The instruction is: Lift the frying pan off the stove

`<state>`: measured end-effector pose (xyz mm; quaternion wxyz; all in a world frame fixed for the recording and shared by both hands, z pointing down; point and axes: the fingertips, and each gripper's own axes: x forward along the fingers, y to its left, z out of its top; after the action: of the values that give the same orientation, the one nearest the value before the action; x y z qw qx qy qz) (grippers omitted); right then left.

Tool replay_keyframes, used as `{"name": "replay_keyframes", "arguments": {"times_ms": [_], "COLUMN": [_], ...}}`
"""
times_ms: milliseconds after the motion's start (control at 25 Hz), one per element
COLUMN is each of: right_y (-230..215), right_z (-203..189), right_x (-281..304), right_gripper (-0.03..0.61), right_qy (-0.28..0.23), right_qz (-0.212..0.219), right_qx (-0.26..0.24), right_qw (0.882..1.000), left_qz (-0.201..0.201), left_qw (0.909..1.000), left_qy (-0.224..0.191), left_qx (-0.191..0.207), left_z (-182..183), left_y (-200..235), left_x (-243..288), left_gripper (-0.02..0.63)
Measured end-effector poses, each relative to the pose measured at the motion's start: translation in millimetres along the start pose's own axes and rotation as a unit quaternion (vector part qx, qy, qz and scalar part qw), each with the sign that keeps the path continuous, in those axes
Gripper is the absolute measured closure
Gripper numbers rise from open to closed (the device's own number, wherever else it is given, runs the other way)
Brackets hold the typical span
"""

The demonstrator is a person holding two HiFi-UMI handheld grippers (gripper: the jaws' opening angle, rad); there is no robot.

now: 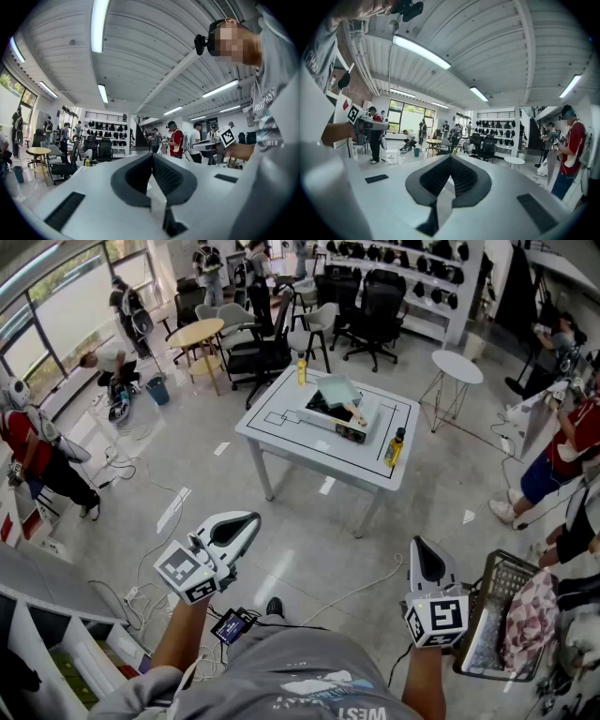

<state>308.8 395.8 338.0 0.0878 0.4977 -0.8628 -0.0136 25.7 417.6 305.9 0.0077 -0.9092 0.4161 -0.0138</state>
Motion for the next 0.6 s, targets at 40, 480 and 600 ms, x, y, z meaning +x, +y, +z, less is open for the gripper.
{"name": "replay_keyframes", "arguments": {"times_ms": [40,480,600], "right_y": [-1,-9,-9], "right_z": [-1,-5,-11], "right_x": [-1,5,13], "right_gripper": [0.57,0.569,0.569], "right_qy": [0.0,-0.008,-0.009], "right_qz": [0.0,-0.001,0.006], "right_qx": [0.001,0.014,0.04], "right_qw": [1.0,1.0,0.999], "left_qz": [-0.001,0.003,0.012], "left_qw": [1.0,0.9999,0.9999], "left_qy": [0.0,0.003,0.012], "left_qx": [0.001,0.009,-0.001], "left_z": [1,2,-8], "left_y": [-1,0,10], "left_x": [0,4,2], "left_gripper": [0.618,0.618,0.618]}}
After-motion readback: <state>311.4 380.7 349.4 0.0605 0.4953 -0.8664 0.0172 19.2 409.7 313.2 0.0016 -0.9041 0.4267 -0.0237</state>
